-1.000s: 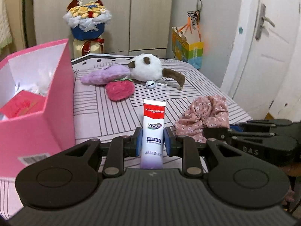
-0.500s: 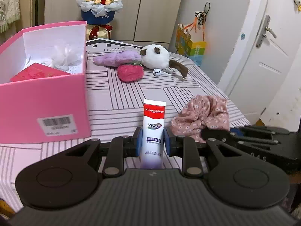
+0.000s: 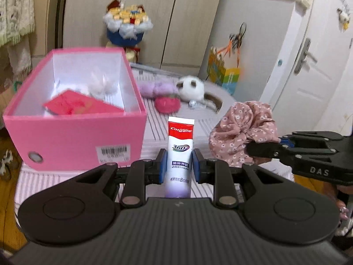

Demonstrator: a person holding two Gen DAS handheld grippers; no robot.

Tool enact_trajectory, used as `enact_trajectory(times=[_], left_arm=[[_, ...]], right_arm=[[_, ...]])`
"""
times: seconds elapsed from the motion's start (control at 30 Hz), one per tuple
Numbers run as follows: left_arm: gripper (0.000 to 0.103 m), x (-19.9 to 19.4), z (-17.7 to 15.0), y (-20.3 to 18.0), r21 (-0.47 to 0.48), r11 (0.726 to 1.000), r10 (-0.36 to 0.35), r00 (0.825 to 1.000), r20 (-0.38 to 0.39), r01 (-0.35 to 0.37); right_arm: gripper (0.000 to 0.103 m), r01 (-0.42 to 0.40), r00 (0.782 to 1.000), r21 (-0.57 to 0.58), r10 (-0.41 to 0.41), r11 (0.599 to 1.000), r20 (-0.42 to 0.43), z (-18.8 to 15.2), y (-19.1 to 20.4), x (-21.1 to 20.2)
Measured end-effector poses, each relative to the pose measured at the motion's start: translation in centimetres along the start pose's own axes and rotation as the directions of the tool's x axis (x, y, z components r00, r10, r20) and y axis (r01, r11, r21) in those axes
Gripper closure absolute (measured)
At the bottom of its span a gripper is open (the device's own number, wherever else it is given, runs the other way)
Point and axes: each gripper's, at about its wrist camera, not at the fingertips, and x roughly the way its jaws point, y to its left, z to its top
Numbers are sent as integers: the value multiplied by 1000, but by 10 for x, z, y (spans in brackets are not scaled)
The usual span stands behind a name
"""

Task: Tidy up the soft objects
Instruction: 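Carry the toothpaste and scrunchie into the pink box and release both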

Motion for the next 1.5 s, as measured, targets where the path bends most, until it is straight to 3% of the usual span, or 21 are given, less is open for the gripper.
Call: enact_trajectory(times=[0.17, 0.37, 0.77, 0.9, 1.07, 1.23, 1.33, 1.43, 1.47, 1.5], left_arm=[[80, -20, 16, 10, 15, 1000, -19, 999, 47, 18], [80, -32, 30, 31, 28, 999, 31, 994, 103, -34], [80, -10, 68, 95, -23, 990, 140, 975, 174, -138], [80, 20, 86, 118, -51, 985, 170, 977, 131, -164], [80, 70, 107, 148, -127, 974, 187, 982, -16, -187], [80, 90, 120, 161, -97, 964, 243, 968, -59, -248], [80, 101, 121, 169, -134, 960, 231, 967, -110, -245], [80, 107, 118, 179, -195, 948, 228, 963, -141, -253], [79, 108, 116, 180, -203, 942, 243, 960, -137, -268], [79, 108, 114, 182, -221, 934, 255, 958, -134, -279]], right_arm=[[88, -10, 999, -44, 11, 999, 34, 26, 14, -1], [88, -24, 998, -76, 29, 997, 54, 46, 29, 12], [87, -69, 993, -106, 79, 992, 88, 88, 41, 89], [87, -76, 995, -182, 87, 980, 56, 106, 50, 128], [87, -74, 995, -297, 49, 952, -90, 122, 54, 193], [87, -103, 980, -378, 29, 920, -197, 128, 58, 231], [86, -160, 961, -356, 62, 921, -270, 130, 59, 245], [83, -178, 953, -353, 72, 919, -294, 130, 64, 252], [80, -166, 955, -366, 57, 916, -291, 130, 65, 253], [69, -152, 957, -381, 39, 912, -287, 129, 66, 254]])
